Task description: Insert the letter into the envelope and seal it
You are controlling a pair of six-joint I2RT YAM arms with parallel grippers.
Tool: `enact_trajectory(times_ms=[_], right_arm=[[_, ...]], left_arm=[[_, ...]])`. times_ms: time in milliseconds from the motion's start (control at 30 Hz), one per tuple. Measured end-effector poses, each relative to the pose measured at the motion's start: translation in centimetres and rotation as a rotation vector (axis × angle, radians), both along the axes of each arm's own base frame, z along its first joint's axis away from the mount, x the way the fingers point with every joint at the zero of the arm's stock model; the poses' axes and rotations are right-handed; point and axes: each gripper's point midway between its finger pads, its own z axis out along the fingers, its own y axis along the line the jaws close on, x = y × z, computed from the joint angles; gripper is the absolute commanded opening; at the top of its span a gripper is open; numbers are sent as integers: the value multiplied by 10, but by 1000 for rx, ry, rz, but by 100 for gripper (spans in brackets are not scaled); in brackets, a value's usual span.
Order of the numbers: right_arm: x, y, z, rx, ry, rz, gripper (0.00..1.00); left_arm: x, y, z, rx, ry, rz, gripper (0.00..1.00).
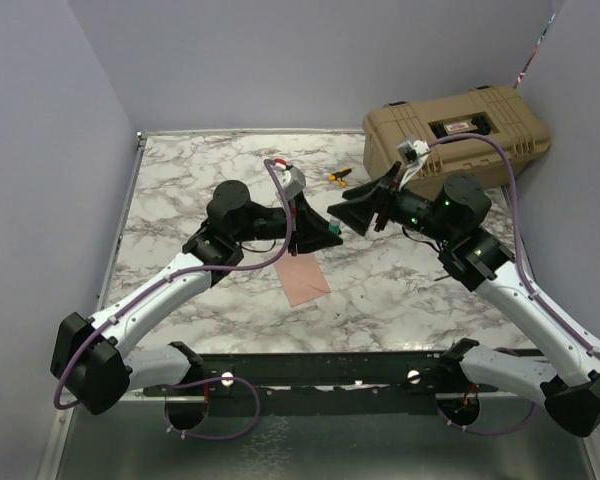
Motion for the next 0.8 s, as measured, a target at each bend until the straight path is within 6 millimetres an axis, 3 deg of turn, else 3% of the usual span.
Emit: enact_trajectory(times_ms=[133, 233, 333, 433, 633, 800], right_arm=[[21, -27, -10, 30, 81, -233, 70], [27, -36, -22, 27, 127, -307, 70], [28, -38, -40, 0, 166, -326, 61], [24, -34, -60, -46, 192, -289, 58], [17, -13, -83, -124, 218, -199, 62], [20, 1, -88, -154, 238, -186, 61]], left_arm=[[25, 0, -7, -1, 82, 153, 0], [49, 4, -14, -13, 182, 311, 0], [71, 10, -18, -38, 287, 452, 0], [87, 15, -22, -68, 380, 555, 0], [100, 15, -32, -88, 537, 631, 0], [101, 15, -37, -86, 618, 650, 0]])
